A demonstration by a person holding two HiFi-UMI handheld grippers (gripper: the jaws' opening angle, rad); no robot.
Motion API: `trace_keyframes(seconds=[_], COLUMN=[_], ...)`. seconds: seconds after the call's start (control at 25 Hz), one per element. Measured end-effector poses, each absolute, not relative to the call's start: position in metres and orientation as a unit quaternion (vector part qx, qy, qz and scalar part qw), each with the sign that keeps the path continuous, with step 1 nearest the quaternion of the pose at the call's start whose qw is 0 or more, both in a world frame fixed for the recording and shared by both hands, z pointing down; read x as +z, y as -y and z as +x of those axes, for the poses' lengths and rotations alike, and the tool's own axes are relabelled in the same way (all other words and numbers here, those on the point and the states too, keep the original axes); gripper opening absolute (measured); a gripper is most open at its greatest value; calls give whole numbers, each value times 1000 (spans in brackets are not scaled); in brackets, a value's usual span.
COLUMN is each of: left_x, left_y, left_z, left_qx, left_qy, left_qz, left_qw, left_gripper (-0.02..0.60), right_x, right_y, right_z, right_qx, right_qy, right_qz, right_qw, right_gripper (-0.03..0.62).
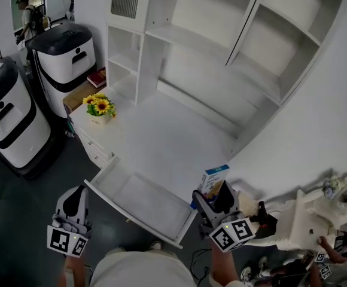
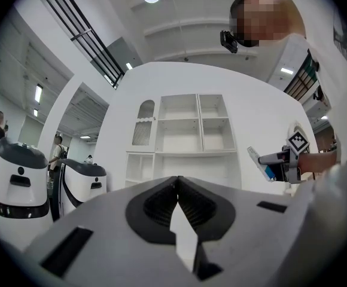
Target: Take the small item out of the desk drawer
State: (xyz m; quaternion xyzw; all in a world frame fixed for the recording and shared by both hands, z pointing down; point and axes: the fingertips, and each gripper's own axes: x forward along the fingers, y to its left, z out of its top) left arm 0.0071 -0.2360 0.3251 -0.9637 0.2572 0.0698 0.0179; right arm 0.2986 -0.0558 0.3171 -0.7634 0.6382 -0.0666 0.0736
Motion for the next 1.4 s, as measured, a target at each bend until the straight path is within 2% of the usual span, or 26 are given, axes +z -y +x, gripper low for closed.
trace_keyframes(seconds=[0.44,1.4], left_x=[325,332], left_y=[241,241], left_z=[-3,-18], left_qx=[75,69], left_qy=[-272,-280], left_qz=[-959,-957], left_qw=[12,5], left_gripper=[14,14], right_x=[311,307], right_y=[18,35], right_z=[294,279], right_qx=[-50,-42], right_qy=[-602,-613], right_qz=[-794,-787], right_qw=[65,59], right_gripper=[443,442])
